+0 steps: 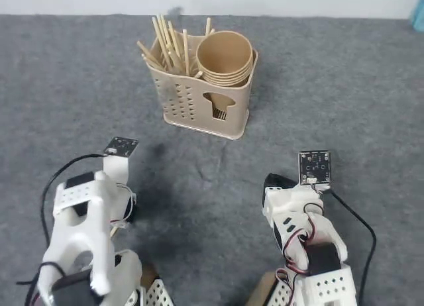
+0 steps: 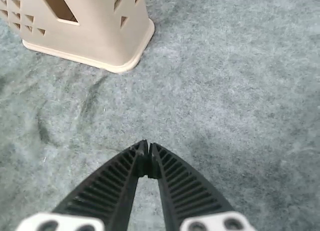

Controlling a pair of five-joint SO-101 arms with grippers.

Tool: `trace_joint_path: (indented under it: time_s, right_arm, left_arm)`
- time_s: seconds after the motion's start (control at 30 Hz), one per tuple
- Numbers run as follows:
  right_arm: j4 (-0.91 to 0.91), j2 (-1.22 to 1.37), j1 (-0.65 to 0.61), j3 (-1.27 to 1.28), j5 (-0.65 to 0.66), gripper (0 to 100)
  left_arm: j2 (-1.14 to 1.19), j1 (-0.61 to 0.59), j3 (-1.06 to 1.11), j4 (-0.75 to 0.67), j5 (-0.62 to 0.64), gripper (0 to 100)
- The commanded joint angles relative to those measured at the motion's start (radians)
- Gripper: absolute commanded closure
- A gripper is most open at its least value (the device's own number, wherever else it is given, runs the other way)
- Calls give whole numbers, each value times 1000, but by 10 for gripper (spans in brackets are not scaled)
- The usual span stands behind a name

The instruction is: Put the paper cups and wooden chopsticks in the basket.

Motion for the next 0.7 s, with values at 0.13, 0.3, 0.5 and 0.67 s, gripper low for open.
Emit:
trace_joint_path:
  time_s: [0.13,0.3,0.5,0.67]
  right_arm:
    - [4,-21,8,18,14,991]
    - [4,-21,8,18,11,991]
    - [4,-21,8,18,9,991]
    - [4,-19,10,18,9,991]
  left_arm:
    - [0,9,-311,351,41,984]
    - [0,60,-467,453,66,984]
    - [0,74,-691,457,195,984]
    - [0,74,-863,548,229,984]
